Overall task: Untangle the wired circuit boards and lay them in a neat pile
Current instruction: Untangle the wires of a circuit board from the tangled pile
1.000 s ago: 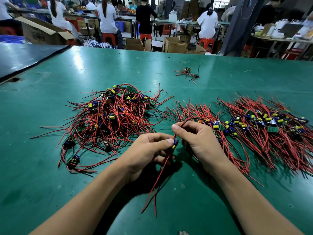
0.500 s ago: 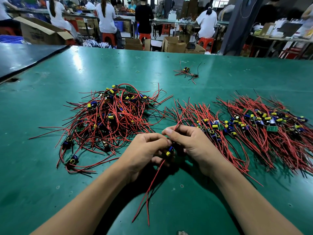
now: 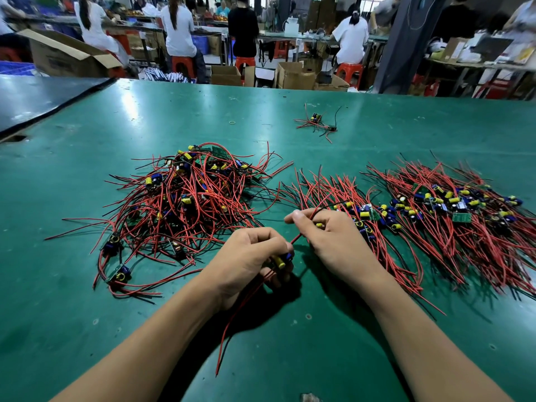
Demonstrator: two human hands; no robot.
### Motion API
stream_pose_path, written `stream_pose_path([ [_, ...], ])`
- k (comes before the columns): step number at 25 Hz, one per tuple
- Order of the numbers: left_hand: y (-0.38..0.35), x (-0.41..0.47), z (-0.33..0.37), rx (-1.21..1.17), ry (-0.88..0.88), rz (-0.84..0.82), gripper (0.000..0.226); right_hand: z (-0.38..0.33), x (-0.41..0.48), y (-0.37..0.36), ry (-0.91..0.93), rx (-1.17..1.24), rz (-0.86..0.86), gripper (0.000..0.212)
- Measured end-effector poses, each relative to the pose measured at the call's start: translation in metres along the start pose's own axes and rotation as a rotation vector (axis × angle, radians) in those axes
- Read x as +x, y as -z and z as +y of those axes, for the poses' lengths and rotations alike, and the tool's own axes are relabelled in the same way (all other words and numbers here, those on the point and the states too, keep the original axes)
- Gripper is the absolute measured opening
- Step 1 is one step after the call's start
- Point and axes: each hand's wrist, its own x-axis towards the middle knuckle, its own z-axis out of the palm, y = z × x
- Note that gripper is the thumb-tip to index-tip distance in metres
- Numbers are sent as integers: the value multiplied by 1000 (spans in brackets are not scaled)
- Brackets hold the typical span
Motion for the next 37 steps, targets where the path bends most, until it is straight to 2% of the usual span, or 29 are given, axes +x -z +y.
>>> stream_pose_path([
  [4, 0, 0, 0, 12, 22, -13, 21, 4, 0, -5, 9, 5, 64, 30],
  [9, -2, -1, -2, 7, -4, -25, 13, 4, -1, -10, -74, 332, -41, 39],
  [13, -3, 0, -9, -5, -29, 26, 12, -1, -6, -15, -85, 374, -93, 32],
  [16, -2, 0, -11, -39, -43, 39, 13, -2, -9, -17, -188, 496, -182, 25],
  [18, -2, 0, -11, -33, -58, 38, 15, -2, -10, -17, -225, 511, -239, 28],
  [20, -2, 1, -10, -45, -59, 48, 13, -1, -7, -14, -196, 414, -236, 30],
  [24, -5, 1, -8, -94, -40, 46, 9, 6, 3, 0, -28, -60, -29, 33],
  [30, -5, 1, -7, -83, -34, 2, 9, 17, 10, 9, 69, -190, 254, 43],
  [32, -4, 0, -6, -70, -27, -6, 10, 19, 11, 8, 13, -71, 220, 41],
  [35, -3, -1, -6, -47, -18, -13, 9, 16, 10, 4, -181, 410, 36, 47],
  [37, -5, -1, -8, -49, -22, 9, 10, 12, 10, 1, -238, 593, -19, 47],
])
